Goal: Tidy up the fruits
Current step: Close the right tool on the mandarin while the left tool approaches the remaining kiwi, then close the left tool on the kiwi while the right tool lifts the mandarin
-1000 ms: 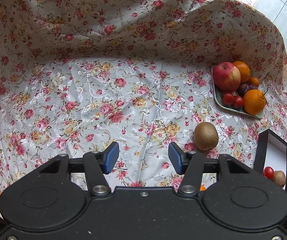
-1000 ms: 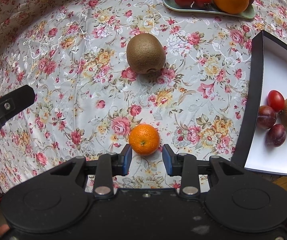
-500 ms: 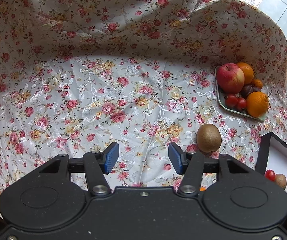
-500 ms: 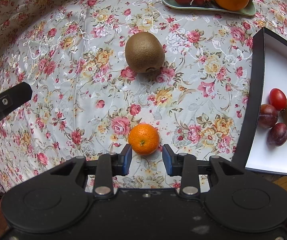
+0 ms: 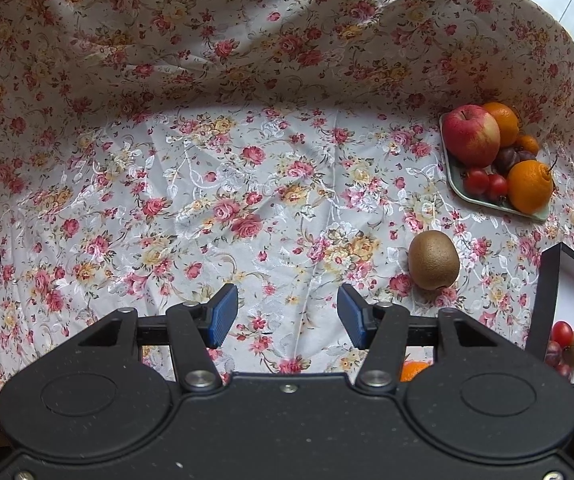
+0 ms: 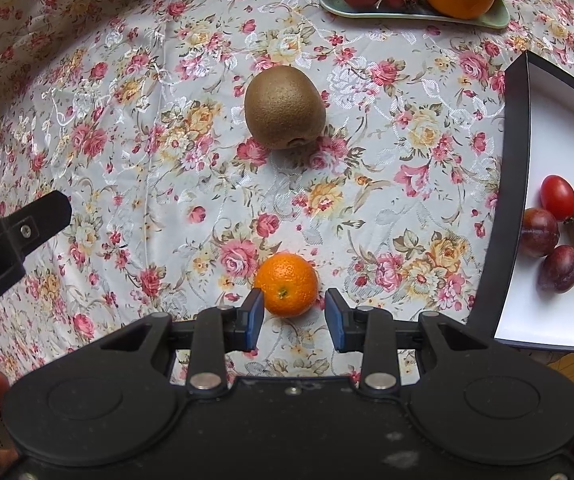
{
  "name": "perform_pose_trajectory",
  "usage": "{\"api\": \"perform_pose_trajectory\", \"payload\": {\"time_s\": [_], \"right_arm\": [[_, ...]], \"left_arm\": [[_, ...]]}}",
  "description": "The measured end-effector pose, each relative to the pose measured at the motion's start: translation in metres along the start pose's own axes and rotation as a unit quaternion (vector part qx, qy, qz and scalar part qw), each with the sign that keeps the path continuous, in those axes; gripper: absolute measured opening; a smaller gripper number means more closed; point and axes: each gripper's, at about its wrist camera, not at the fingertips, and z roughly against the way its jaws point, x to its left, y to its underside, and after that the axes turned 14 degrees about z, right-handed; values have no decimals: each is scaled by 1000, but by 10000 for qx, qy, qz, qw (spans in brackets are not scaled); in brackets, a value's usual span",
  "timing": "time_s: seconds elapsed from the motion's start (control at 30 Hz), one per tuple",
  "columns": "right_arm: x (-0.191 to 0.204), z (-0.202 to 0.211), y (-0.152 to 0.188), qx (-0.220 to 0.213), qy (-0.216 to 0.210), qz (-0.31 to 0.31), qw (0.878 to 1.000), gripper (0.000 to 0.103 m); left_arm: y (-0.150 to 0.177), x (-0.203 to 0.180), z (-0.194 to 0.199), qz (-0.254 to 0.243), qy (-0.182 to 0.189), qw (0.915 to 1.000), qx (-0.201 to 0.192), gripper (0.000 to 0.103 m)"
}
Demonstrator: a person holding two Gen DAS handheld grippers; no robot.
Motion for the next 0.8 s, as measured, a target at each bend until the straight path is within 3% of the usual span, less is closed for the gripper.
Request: {"api": "perform_pose_trajectory", "payload": {"time_s": [0.33,0.5,0.8], "right_arm": [[11,-22,-5,172,13,4,9999,37],[22,-30,-9,208,137,19,9997,42],[42,-49,-11,234,685,155,9973,43]], "left_arm": [[-3,11,-1,115,3,9999,72,60],[-3,18,-4,103,-87,9999,77,60],[-8,27,-6,271,-95,9995,150,60]]}}
